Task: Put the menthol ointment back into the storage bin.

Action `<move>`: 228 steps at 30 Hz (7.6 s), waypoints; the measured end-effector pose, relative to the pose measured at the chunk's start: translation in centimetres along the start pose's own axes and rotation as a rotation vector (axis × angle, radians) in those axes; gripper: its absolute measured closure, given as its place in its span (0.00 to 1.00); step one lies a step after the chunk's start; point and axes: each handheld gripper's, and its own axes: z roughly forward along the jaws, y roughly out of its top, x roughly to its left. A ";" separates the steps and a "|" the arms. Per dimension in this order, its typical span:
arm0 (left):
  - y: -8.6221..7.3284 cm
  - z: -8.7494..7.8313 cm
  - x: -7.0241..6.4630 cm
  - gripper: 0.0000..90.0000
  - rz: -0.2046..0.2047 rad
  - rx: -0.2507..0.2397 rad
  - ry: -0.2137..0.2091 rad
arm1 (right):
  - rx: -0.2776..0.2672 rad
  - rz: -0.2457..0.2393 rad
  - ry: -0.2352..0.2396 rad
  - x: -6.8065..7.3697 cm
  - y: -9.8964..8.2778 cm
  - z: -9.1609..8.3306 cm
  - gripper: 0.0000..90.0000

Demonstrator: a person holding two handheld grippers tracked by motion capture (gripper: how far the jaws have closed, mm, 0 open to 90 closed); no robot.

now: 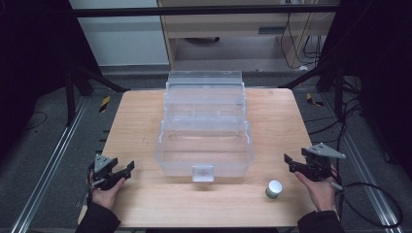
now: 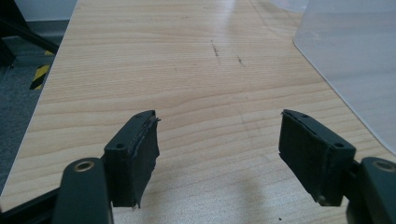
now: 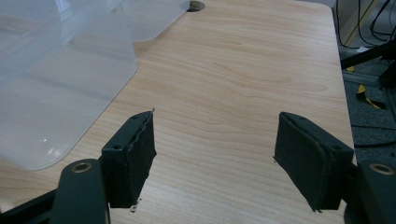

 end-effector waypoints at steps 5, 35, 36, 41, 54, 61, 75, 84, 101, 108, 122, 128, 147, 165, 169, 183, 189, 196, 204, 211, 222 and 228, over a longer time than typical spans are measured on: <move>-0.1 0.0 0.1 0.26 -0.012 0.010 0.005 | 0.012 -0.011 0.013 -0.1 0.0 0.0 0.29; -0.1 -0.1 -0.1 0.19 -0.017 0.010 0.034 | 0.127 -0.182 0.142 2.6 5.1 -2.2 0.13; -0.1 -0.1 -0.1 0.19 -0.017 0.010 0.034 | 0.127 -0.182 0.142 2.6 5.1 -2.2 0.13; -0.1 0.0 -0.1 0.19 -0.017 0.017 0.037 | 0.184 -0.236 0.186 3.1 5.7 -2.1 0.12; -0.1 0.0 -0.1 0.19 -0.018 0.022 0.036 | 0.273 -0.351 0.256 4.2 6.2 -2.1 0.11; -0.1 0.0 -0.1 0.19 -0.015 0.028 0.036 | 0.335 -0.406 0.292 4.7 6.2 -1.9 0.12; -0.1 0.0 -0.2 0.19 -0.010 0.030 0.047 | 0.387 -0.522 0.353 5.3 6.1 -1.6 0.13; -0.1 0.0 -0.3 0.19 -0.003 0.033 0.058 | 0.439 -0.579 0.384 5.7 6.0 -1.7 0.13; -0.1 0.0 -0.3 0.19 -0.003 0.030 0.057 | 0.570 -0.696 0.421 7.1 5.4 -1.0 0.13; -0.1 0.0 -0.3 0.19 -0.003 0.030 0.059 | 0.607 -0.743 0.440 7.3 4.8 -0.7 0.15; -0.1 0.0 -0.3 0.19 -0.001 0.033 0.058 | 0.672 -0.793 0.455 7.8 3.6 0.2 0.22; -0.1 0.0 -0.3 0.19 0.000 0.034 0.057 | 0.688 -0.804 0.456 7.8 3.4 0.5 0.27; -0.1 0.0 -0.3 0.20 0.003 0.036 0.053 | 0.776 -0.861 0.480 8.4 2.5 1.6 0.48; -0.1 0.0 -0.3 0.20 0.007 0.038 0.053 | 0.801 -0.844 0.481 8.6 2.4 2.2 0.55; -0.1 0.0 -0.3 0.20 0.008 0.036 0.054 | 0.801 -0.840 0.481 8.6 2.4 2.2 0.56; -0.1 0.0 -0.4 0.20 0.011 0.038 0.054 | 0.788 -0.812 0.482 8.5 3.3 1.7 0.56; -0.1 0.0 -0.3 0.20 0.007 0.037 0.055 | 0.772 -0.812 0.486 8.5 3.9 1.6 0.56; -0.1 0.1 -0.3 0.20 0.005 0.038 0.056 | 0.762 -0.800 0.480 8.7 5.0 1.1 0.56; -0.1 0.1 -0.3 0.21 0.006 0.039 0.056 | 0.731 -0.791 0.484 8.9 6.4 0.4 0.56; -0.1 0.1 -0.3 0.21 0.010 0.038 0.052 | 0.722 -0.776 0.479 8.8 7.1 0.0 0.56; -0.1 0.1 -0.4 0.21 0.012 0.040 0.053 | 0.714 -0.778 0.482 9.1 8.8 -0.7 0.56; -0.1 0.1 -0.4 0.21 0.012 0.041 0.050 | 0.695 -0.779 0.485 9.3 10.1 -1.3 0.56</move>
